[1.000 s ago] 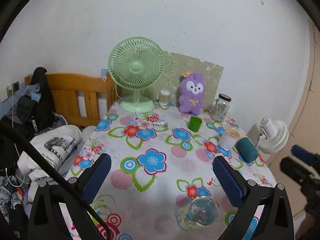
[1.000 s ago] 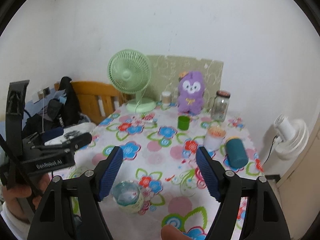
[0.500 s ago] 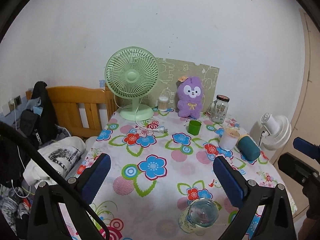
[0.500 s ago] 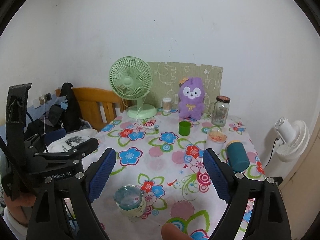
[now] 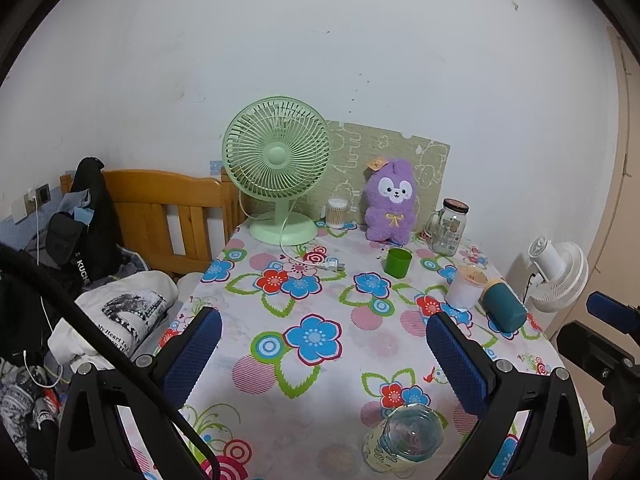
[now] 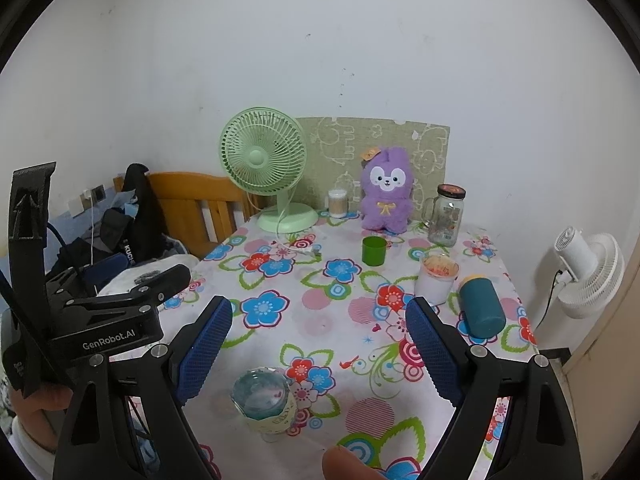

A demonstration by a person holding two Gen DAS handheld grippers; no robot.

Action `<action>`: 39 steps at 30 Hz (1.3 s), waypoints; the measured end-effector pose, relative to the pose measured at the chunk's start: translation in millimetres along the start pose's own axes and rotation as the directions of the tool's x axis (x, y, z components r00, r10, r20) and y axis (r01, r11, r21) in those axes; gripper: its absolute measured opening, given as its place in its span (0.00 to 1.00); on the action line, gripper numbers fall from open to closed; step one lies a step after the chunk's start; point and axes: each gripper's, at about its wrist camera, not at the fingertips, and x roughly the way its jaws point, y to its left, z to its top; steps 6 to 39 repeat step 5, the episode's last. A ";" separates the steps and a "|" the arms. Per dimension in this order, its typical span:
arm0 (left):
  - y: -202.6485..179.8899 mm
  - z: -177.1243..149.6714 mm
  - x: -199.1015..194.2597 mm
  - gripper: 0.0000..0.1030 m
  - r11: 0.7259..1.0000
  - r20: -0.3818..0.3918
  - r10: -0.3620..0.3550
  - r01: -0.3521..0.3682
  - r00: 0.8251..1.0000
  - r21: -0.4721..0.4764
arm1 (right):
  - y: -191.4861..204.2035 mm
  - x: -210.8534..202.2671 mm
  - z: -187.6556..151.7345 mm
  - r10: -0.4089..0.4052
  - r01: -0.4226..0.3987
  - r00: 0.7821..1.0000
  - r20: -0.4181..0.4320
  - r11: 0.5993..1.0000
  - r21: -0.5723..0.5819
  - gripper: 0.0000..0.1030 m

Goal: Flip cup upside down

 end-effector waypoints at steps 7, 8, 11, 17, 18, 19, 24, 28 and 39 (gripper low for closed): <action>0.2 -1.5 -1.4 1.00 1.000 0.003 0.006 -0.006 1.000 0.005 | 1.7 0.9 0.2 0.001 -0.001 1.000 0.000 1.000 -0.002 0.87; 0.2 -1.5 -1.4 1.00 1.000 0.003 0.006 -0.006 1.000 0.005 | 1.7 0.9 0.2 0.001 -0.001 1.000 0.000 1.000 -0.002 0.87; 0.2 -1.5 -1.4 1.00 1.000 0.003 0.006 -0.006 1.000 0.005 | 1.7 0.9 0.2 0.001 -0.001 1.000 0.000 1.000 -0.002 0.87; 0.2 -1.5 -1.4 1.00 1.000 0.003 0.006 -0.006 1.000 0.005 | 1.7 0.9 0.2 0.001 -0.001 1.000 0.000 1.000 -0.002 0.87; 0.2 -1.5 -1.4 1.00 1.000 0.003 0.006 -0.006 1.000 0.005 | 1.7 0.9 0.2 0.001 -0.001 1.000 0.000 1.000 -0.002 0.87; 0.2 -1.5 -1.4 1.00 1.000 0.003 0.006 -0.006 1.000 0.005 | 1.7 0.9 0.2 0.001 -0.001 1.000 0.000 1.000 -0.002 0.87; 0.2 -1.5 -1.4 1.00 1.000 0.003 0.006 -0.006 1.000 0.005 | 1.7 0.9 0.2 0.001 -0.001 1.000 0.000 1.000 -0.002 0.87; 0.2 -1.5 -1.4 1.00 1.000 0.003 0.006 -0.006 1.000 0.005 | 1.7 0.9 0.2 0.001 -0.001 1.000 0.000 1.000 -0.002 0.87; 0.2 -1.5 -1.4 1.00 1.000 0.003 0.006 -0.006 1.000 0.005 | 1.7 0.9 0.2 0.001 -0.001 1.000 0.000 1.000 -0.002 0.87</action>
